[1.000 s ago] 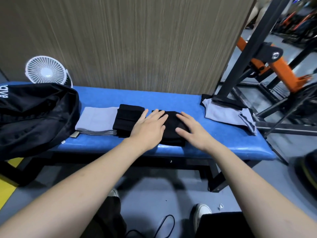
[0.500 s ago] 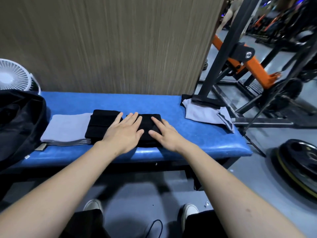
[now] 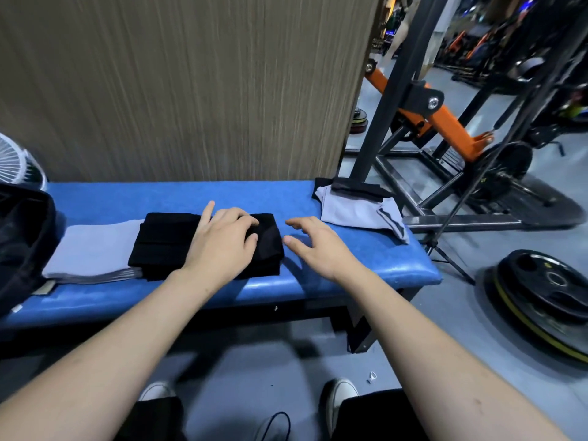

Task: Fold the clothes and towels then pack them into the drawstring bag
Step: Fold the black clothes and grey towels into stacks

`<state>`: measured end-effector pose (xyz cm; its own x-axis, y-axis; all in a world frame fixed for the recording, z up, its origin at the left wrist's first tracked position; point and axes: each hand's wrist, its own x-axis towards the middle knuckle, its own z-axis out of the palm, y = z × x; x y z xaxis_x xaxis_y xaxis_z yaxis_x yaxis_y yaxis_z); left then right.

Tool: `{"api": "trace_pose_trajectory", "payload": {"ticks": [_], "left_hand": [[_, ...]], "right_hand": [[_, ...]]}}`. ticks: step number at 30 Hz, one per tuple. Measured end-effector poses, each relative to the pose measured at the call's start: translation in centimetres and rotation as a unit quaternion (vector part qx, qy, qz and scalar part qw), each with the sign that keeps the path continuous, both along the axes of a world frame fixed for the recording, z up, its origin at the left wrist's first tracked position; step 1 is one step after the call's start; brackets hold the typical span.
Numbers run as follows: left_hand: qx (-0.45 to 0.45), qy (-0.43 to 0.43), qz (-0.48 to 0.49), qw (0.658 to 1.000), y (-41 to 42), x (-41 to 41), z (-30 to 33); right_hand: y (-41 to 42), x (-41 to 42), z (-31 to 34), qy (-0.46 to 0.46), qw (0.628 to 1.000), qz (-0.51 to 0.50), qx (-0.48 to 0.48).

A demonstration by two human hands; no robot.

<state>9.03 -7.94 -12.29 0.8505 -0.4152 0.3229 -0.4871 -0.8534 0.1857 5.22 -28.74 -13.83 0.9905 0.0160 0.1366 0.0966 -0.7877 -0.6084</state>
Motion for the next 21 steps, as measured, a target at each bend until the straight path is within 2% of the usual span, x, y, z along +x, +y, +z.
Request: {"api": "trace_pose_trajectory", "payload": {"ticks": [4, 9, 12, 16, 21], "left_hand": [[-0.045, -0.023, -0.02, 0.999, -3.2, -0.2, 0.5], [-0.056, -0.015, -0.053, 0.997, -7.8, 1.9, 0.5], [-0.074, -0.014, -0.065, 0.995, -10.5, 3.5, 0.2], [-0.101, -0.003, -0.073, 0.992, -13.9, 4.7, -0.5], [-0.117, 0.007, -0.079, 0.99, -16.9, 6.0, -1.3]], "right_hand": [[-2.9, -0.3, 0.5, -0.047, 0.997, -0.064, -0.024], [-7.4, 1.5, 0.3, -0.097, 0.981, -0.15, -0.079], [-9.6, 2.8, -0.2, -0.115, 0.971, -0.199, -0.07], [-11.1, 4.2, -0.9, -0.13, 0.967, -0.207, -0.074], [-11.8, 6.1, -1.1, -0.114, 0.957, -0.204, -0.171]]}}
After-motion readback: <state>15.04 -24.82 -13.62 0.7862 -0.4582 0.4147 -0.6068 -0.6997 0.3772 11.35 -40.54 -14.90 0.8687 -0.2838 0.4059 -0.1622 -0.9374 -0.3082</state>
